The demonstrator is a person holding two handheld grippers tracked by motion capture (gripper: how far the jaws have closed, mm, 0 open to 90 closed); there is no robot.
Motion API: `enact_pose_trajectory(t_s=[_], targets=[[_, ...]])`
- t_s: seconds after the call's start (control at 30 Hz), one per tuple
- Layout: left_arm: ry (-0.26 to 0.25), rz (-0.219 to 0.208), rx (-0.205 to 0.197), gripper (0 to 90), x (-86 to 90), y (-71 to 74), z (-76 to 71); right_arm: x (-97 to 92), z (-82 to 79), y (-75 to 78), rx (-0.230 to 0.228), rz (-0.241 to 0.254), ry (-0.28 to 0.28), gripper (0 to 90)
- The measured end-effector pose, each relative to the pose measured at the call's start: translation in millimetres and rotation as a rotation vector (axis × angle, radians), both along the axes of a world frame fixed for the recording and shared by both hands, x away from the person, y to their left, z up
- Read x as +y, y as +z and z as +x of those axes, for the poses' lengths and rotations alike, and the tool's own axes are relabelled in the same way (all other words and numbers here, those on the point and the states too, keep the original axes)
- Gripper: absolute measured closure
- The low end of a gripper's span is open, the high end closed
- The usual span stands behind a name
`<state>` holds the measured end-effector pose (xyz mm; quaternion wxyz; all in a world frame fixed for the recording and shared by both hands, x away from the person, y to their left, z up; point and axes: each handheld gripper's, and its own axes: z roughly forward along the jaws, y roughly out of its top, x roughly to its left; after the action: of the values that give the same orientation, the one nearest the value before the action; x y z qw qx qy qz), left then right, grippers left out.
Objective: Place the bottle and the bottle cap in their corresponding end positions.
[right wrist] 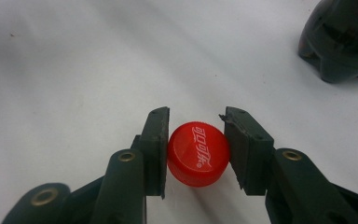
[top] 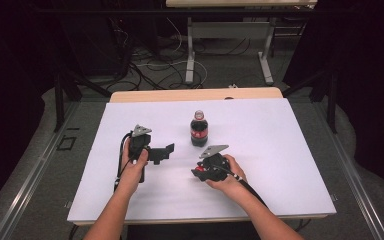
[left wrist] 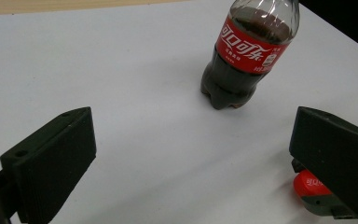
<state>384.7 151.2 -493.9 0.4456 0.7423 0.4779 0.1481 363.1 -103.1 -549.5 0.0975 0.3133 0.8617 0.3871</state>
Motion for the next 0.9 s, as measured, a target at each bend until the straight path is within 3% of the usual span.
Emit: enact_pose_trajectory(t_s=[0.17,0.3,0.4,0.47,0.9], targets=[[0.008,-0.009,-0.002,0.6,1.9,0.6,-0.3,-1.2,1.8,-7.1,-0.003,-0.014,-0.001,60.9],[0.009,0.001,0.002,0.7,3.8,-0.6,1.1,-0.1,0.6,-9.9,-0.012,0.005,-0.023,60.9],[0.004,-0.010,0.013,0.7,3.7,-1.1,1.0,-1.0,0.7,-11.7,-0.008,-0.009,-0.008,60.9],[0.002,-0.023,0.011,0.7,3.7,-0.9,0.7,-0.4,0.2,-13.6,-0.016,0.009,-0.021,60.9],[0.004,-0.022,0.014,0.7,3.2,-2.0,0.6,-0.7,-1.4,-13.6,-0.018,0.006,-0.021,59.5]])
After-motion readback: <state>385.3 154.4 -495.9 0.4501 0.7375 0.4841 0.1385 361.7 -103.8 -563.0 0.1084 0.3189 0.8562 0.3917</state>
